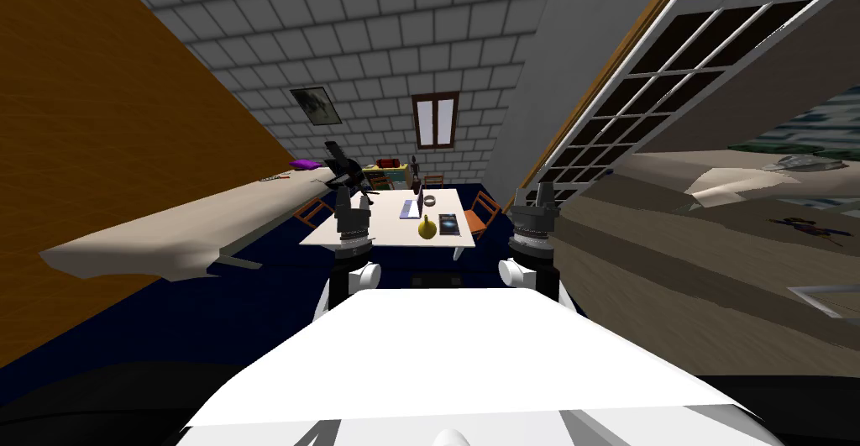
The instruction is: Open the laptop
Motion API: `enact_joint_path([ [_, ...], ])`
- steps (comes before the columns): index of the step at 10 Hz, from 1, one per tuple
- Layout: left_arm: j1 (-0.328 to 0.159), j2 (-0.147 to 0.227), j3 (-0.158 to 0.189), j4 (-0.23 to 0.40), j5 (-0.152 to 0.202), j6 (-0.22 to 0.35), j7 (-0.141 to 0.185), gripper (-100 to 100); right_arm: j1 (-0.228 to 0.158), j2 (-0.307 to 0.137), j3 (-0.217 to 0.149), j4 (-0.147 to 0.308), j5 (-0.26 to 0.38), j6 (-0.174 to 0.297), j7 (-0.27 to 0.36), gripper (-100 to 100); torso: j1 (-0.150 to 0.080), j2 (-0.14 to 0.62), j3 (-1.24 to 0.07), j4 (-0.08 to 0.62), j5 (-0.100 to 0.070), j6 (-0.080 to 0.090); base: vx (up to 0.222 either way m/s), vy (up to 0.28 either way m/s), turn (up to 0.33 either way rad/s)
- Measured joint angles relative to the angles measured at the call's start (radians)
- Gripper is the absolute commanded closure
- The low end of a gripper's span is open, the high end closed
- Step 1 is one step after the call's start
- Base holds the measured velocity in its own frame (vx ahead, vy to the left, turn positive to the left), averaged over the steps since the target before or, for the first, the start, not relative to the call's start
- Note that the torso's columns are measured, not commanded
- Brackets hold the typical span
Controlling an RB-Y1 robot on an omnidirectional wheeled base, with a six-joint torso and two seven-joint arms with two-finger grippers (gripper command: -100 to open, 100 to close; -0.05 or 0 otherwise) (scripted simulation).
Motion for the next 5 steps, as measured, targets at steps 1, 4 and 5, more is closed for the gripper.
enact_joint_path([
  [1, 0.0, 0.0, 0.0, 0.0, 0.0, 0.0, 0.0, 0, 0.0, 0.0, 0.0, 0.0, 0.0, 0.0, 0.0, 0, 0.0, 0.04, -0.082, 0.041, 0.0, 0.0, 0.0, 0.0, 0.0],
  [4, 0.0, 0.0, 0.0, 0.0, 0.0, 0.0, 0.0, 0, 0.0, 0.0, 0.0, 0.0, 0.0, 0.0, 0.0, 0, 0.0, 0.248, -0.497, 0.248, 0.0, 0.0, 0.0, 0.0, 0.0],
  [5, 0.0, 0.0, 0.0, 0.0, 0.0, 0.0, 0.0, 0, 0.0, 0.0, 0.0, 0.0, 0.0, 0.0, 0.0, 0, 0.0, 0.322, -0.644, 0.322, 0.0, 0.0, 0.0, 0.0, 0.0],
])
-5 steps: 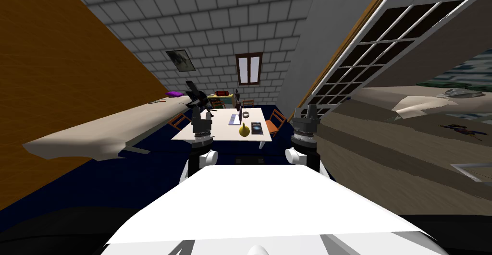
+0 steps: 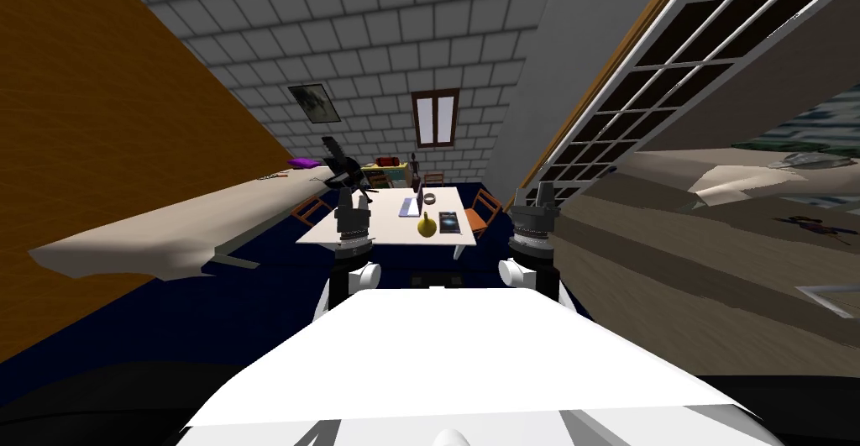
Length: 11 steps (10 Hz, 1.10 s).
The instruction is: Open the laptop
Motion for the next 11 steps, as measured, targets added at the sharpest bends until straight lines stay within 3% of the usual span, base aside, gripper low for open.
enact_joint_path([
  [4, 0.0, 0.0, 0.0, 0.0, 0.0, 0.0, 0.0, 0, 0.0, 0.0, 0.0, 0.0, 0.0, 0.0, 0.0, 0, 0.0, 0.296, -0.59, 0.295, 0.0, 0.0, 0.0, 0.0, 0.0],
  [5, 0.0, 0.0, 0.0, 0.0, 0.0, 0.0, 0.0, -100, 0.0, 0.0, 0.0, 0.0, 0.0, 0.0, 0.0, 0, 0.0, 0.369, -0.738, 0.369, 0.0, 0.0, 0.009, -0.003, -0.01],
  [7, -0.029, 0.043, 0.003, 0.024, 0.002, 0.023, -0.007, -100, 0.0, 0.0, 0.0, 0.0, 0.0, 0.0, 0.0, 0, 0.0, 0.412, -0.826, 0.412, 0.0, 0.0, 0.011, -0.006, -0.015],
  [11, -0.097, 0.088, 0.004, 0.109, 0.006, 0.065, -0.032, -100, 0.0, 0.0, 0.0, 0.0, 0.0, 0.0, 0.0, 0, 0.0, 0.416, -0.832, 0.416, 0.0, 0.0, 0.015, -0.009, -0.017],
])
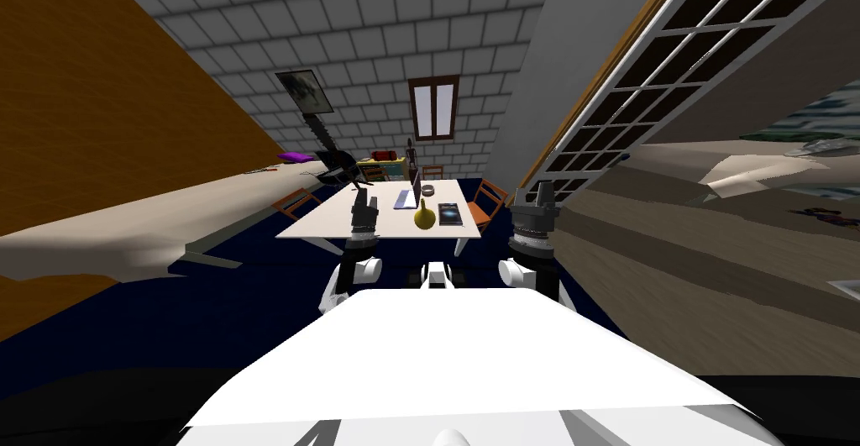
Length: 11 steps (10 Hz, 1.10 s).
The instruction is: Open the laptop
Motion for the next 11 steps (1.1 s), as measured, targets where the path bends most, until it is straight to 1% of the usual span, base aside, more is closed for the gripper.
enact_joint_path([
  [2, -0.054, 0.016, 0.01, 0.057, 0.008, 0.037, -0.012, -100, 0.0, 0.0, 0.0, 0.0, 0.0, 0.0, 0.0, 0, 0.0, 0.0, 0.0, 0.0, 0.0, 0.0, 0.02, -0.009, -0.02],
  [4, -0.107, 0.021, 0.014, 0.126, 0.012, 0.064, -0.03, -100, 0.0, 0.0, 0.0, 0.0, 0.0, 0.0, 0.0, 0, 0.0, 0.0, 0.0, 0.0, 0.0, 0.0, 0.024, -0.012, -0.023],
  [6, -0.145, 0.021, 0.016, 0.163, 0.015, 0.101, -0.045, -100, 0.0, 0.0, 0.0, 0.0, 0.0, 0.0, 0.0, 0, 0.0, 0.001, 0.0, 0.0, 0.0, 0.0, 0.015, -0.009, -0.009],
  [8, -0.203, 0.024, 0.024, 0.213, 0.02, 0.139, -0.059, -100, 0.0, 0.0, 0.0, 0.0, 0.0, 0.0, 0.0, 0, 0.0, 0.0, 0.0, 0.0, 0.0, 0.0, 0.016, -0.01, -0.02],
  [10, -0.232, 0.028, 0.027, 0.252, 0.025, 0.16, -0.068, -100, 0.0, 0.0, 0.0, 0.0, 0.0, 0.0, 0.0, 0, 0.0, 0.0, 0.0, 0.0, 0.0, 0.0, 0.019, -0.009, -0.02],
  [11, -0.264, 0.025, 0.029, 0.277, 0.026, 0.185, -0.08, -100, 0.0, 0.0, 0.0, 0.0, 0.0, 0.0, 0.0, 0, 0.0, 0.0, 0.0, 0.0, 0.0, 0.0, 0.019, -0.007, -0.012],
])
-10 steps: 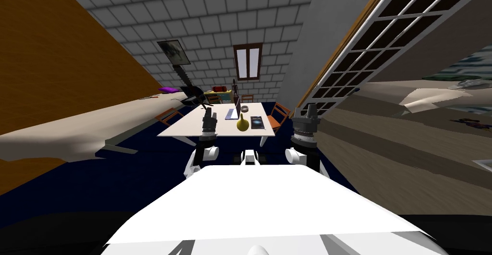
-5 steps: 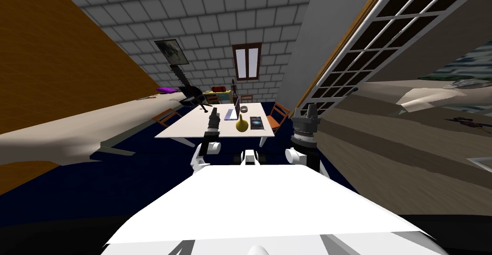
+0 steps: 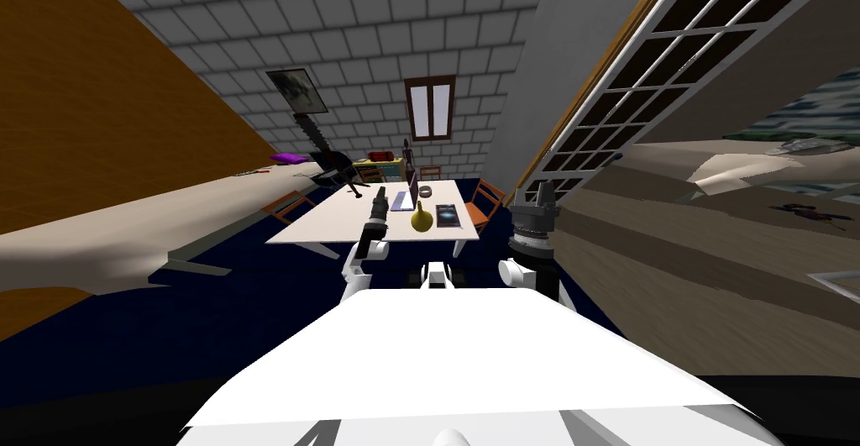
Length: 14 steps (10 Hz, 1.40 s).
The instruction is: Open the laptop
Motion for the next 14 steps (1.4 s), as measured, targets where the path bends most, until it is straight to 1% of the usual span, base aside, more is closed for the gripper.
enact_joint_path([
  [1, -0.015, 0.0, 0.0, 0.016, 0.001, 0.015, -0.007, -100, 0.0, 0.0, 0.0, 0.0, 0.0, 0.0, 0.0, 0, 0.0, 0.001, 0.0, 0.0, 0.0, 0.0, 0.014, -0.007, -0.012],
  [2, -0.041, -0.001, 0.001, 0.041, 0.002, 0.028, -0.014, -100, 0.0, 0.0, 0.0, 0.0, 0.0, 0.0, 0.0, 0, 0.0, 0.001, 0.0, 0.0, 0.0, 0.0, 0.011, -0.006, -0.012],
  [3, -0.052, 0.002, 0.003, 0.06, 0.004, 0.035, -0.018, -100, 0.0, 0.0, 0.0, 0.0, 0.0, 0.0, 0.0, 0, 0.0, 0.001, 0.001, 0.0, 0.0, 0.0, 0.014, -0.007, -0.017],
  [5, -0.107, 0.001, 0.007, 0.117, 0.007, 0.067, -0.036, -100, 0.0, 0.0, 0.0, 0.0, 0.0, 0.0, 0.0, 0, 0.0, 0.0, 0.0, 0.0, 0.0, 0.0, 0.019, -0.01, -0.019],
  [6, -0.122, 0.0, 0.007, 0.139, 0.007, 0.079, -0.043, -100, 0.0, 0.0, 0.0, 0.0, 0.0, 0.0, 0.0, 0, 0.0, 0.001, 0.0, 0.0, 0.0, 0.0, 0.016, -0.007, -0.018],
  [8, -0.163, 0.008, 0.013, 0.19, 0.013, 0.102, -0.051, -100, 0.0, 0.0, 0.0, 0.0, 0.0, 0.0, 0.0, 0, 0.001, 0.001, 0.001, 0.0, 0.0, 0.0, 0.015, -0.007, -0.014],
  [9, -0.188, 0.018, 0.017, 0.219, 0.019, 0.118, -0.054, -100, 0.0, 0.0, 0.0, 0.0, 0.0, 0.0, 0.0, 0, 0.0, 0.001, 0.0, 0.0, 0.0, 0.0, 0.021, -0.012, -0.033],
  [12, -0.258, 0.01, 0.021, 0.288, 0.02, 0.176, -0.081, -100, 0.0, 0.0, 0.0, 0.0, 0.0, 0.0, 0.0, 0, 0.0, 0.001, 0.0, 0.0, 0.0, 0.0, 0.016, -0.008, -0.011],
  [14, -0.297, 0.012, 0.024, 0.344, 0.023, 0.195, -0.092, -100, 0.0, 0.0, 0.0, 0.0, 0.0, 0.0, 0.0, 0, 0.0, 0.001, 0.0, 0.0, 0.0, 0.0, 0.014, -0.005, -0.014],
])
